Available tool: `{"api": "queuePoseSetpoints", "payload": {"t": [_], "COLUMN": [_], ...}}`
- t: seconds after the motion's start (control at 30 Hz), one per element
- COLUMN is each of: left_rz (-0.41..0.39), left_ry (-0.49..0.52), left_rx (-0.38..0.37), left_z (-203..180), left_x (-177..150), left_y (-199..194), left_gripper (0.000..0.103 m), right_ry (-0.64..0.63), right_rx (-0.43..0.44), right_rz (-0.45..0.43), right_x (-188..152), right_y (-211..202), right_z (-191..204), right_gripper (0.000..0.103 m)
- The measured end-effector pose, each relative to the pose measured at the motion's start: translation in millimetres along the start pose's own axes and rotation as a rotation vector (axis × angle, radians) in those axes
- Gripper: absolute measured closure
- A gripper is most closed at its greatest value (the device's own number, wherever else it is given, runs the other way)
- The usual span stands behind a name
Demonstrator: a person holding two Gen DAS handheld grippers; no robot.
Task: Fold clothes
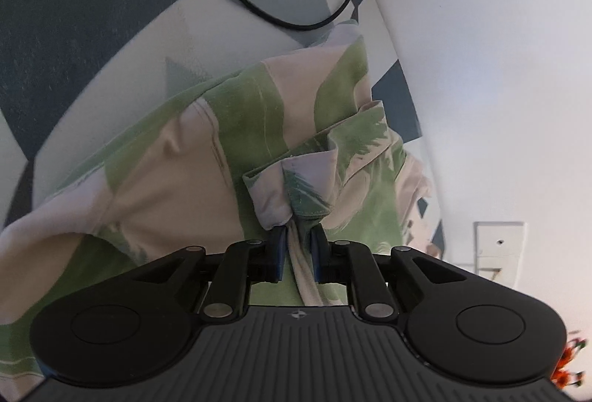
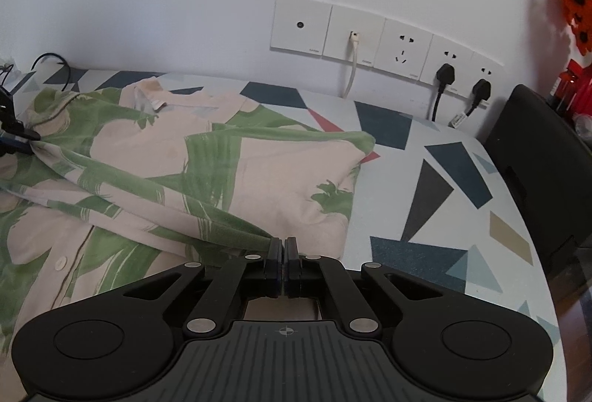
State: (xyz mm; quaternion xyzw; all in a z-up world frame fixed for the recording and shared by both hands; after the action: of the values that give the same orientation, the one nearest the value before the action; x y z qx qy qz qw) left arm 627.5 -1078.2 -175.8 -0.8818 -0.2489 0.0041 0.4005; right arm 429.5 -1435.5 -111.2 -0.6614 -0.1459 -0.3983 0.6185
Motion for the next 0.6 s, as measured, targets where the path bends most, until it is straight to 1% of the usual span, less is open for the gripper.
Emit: {"api": "queuePoseSetpoints", "payload": {"t": [0.03, 0.1, 0.13, 0.17, 0.23, 0.3, 0.33, 0.37, 0.47, 0.5, 0.57, 0.6], "left_rz": [0.002, 0.003, 0.0, -0.005, -0.014, -0.033, -0.048, -0.071, -0.16, -0.192, -0.224, -0.207], "left_ry": [0.0, 0.009, 0.009, 0.009, 0.007, 0.017, 0.031, 0.062, 0.204, 0.248, 0.286, 0.281], "left_rx": [-0.003, -0.002, -0.001, -0.001, 0.002, 0.001, -0.001, -0.005, -0.019, -0.01, 0.015, 0.035], "left_z": [0, -2, -2, -3, -3, -4, -7, -12, -34, -36, -34, -28], "left_x": [1, 2, 2, 2, 0, 0, -1, -1, -5, -7, -10, -12], "left_y": [0, 1, 1, 1, 0, -4, -8, -15, -45, -58, -70, -67], "left_gripper": [0.086, 0.086, 0.086, 0.086, 0.09, 0.097, 0.098, 0.099, 0.1, 0.101, 0.101, 0.101], "right_ry": [-0.011, -0.05, -0.075, -0.105, -0.163, -0.204, -0.215, -0.221, -0.177, -0.156, -0.141, -0.144], "right_rx": [0.001, -0.002, -0.002, -0.004, -0.005, -0.011, -0.013, -0.015, -0.003, 0.005, 0.015, 0.02], "right_rz": [0.004, 0.015, 0.021, 0.021, 0.019, 0.036, 0.043, 0.048, 0.017, 0.008, 0.018, 0.031], "right_x": [0, -1, -2, -2, -2, -3, -3, -2, 6, 9, 11, 10], "right_y": [1, 3, 4, 6, 9, 15, 18, 19, 12, 8, 4, 3], "right_z": [1, 6, 9, 14, 22, 27, 29, 29, 22, 18, 14, 12], "right_gripper": [0.102, 0.097, 0.087, 0.08, 0.079, 0.08, 0.094, 0.102, 0.103, 0.103, 0.103, 0.103]}}
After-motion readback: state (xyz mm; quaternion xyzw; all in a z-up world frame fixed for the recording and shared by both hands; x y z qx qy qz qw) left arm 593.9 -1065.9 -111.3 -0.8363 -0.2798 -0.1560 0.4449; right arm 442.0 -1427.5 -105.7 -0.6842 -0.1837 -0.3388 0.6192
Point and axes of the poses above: each gripper's, at about its wrist camera, not at the fingertips, and y roughly the way its jaws point, z to its left, x to its top, the point moved 4 cm from there along y, roughly the way its jaws point, and after that the axes turned 15 degrees about y, right-handed, at the moved point
